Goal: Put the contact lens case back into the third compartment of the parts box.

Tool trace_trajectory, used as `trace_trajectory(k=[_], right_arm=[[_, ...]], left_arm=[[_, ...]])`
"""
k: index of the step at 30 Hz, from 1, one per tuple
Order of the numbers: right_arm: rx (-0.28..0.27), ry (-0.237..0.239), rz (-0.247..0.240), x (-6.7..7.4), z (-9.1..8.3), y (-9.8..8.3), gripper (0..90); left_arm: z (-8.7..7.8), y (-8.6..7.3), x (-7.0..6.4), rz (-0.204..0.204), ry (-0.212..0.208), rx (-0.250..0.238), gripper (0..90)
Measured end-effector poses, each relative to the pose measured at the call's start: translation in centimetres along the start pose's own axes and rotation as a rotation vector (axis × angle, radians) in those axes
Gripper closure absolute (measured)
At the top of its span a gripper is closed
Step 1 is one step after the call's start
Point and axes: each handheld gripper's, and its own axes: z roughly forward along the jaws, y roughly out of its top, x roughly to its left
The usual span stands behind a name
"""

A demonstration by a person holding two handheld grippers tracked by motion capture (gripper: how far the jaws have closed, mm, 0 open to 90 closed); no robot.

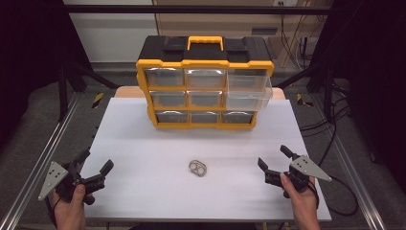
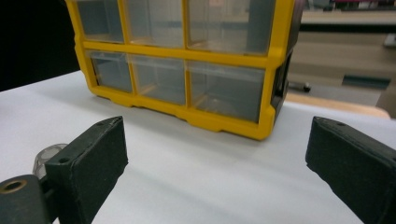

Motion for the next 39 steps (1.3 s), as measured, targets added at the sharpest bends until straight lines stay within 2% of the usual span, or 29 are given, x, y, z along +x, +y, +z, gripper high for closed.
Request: trace_trajectory(k=[3,8,12,16,17,20,22,27,28,30,31,33,39], right_arm=[[0.036,-0.006,0.030,-0.1,0.1,-0.1,4.3],[0.079,-0.038,0.052,0.0,0.5,-0.1,5.0],[0.099,-0.047,0.061,0.2,0.7,0.0,6.0],[0.141,-0.048,0.041,0.8,1.1,0.1,6.6],[0.176,-0.038,0.025,1.3,1.3,0.3,6.9],[0.201,-0.030,0.020,1.6,1.5,0.5,6.9],[0.243,-0.004,0.026,2.1,1.8,0.9,6.6],[0.264,0.022,0.016,2.9,2.3,1.8,6.8],[0.280,0.044,-0.007,3.6,2.7,2.1,6.7],[0.285,0.051,-0.011,3.9,2.9,2.2,6.7],[0.303,0.069,-0.029,4.5,3.4,2.4,6.7],[0.304,0.078,-0.027,4.7,3.6,2.4,6.5],[0.389,0.134,-0.054,6.2,5.4,2.8,6.7]], left_arm=[[0.1,0.0,-0.2,0.020,0.006,0.005,1.5],[0.3,-0.1,-0.4,0.021,0.013,0.010,1.5],[0.4,-0.2,-0.5,0.023,0.016,0.014,1.5],[0.4,-0.2,-0.7,0.032,0.013,0.017,1.5],[0.4,-0.2,-0.7,0.034,0.014,0.016,1.4],[0.4,-0.2,-0.7,0.037,0.016,0.013,1.4],[0.3,-0.3,-0.6,0.030,0.020,0.012,1.3],[0.3,-0.3,-0.7,0.034,0.024,0.013,1.3],[0.3,-0.3,-0.7,0.037,0.023,0.011,1.3],[0.3,-0.3,-0.8,0.037,0.023,0.012,1.3],[0.3,-0.3,-0.8,0.037,0.023,0.014,1.2],[0.3,-0.3,-0.8,0.037,0.023,0.014,1.3],[0.3,-0.3,-0.7,0.036,0.025,0.013,1.3]])
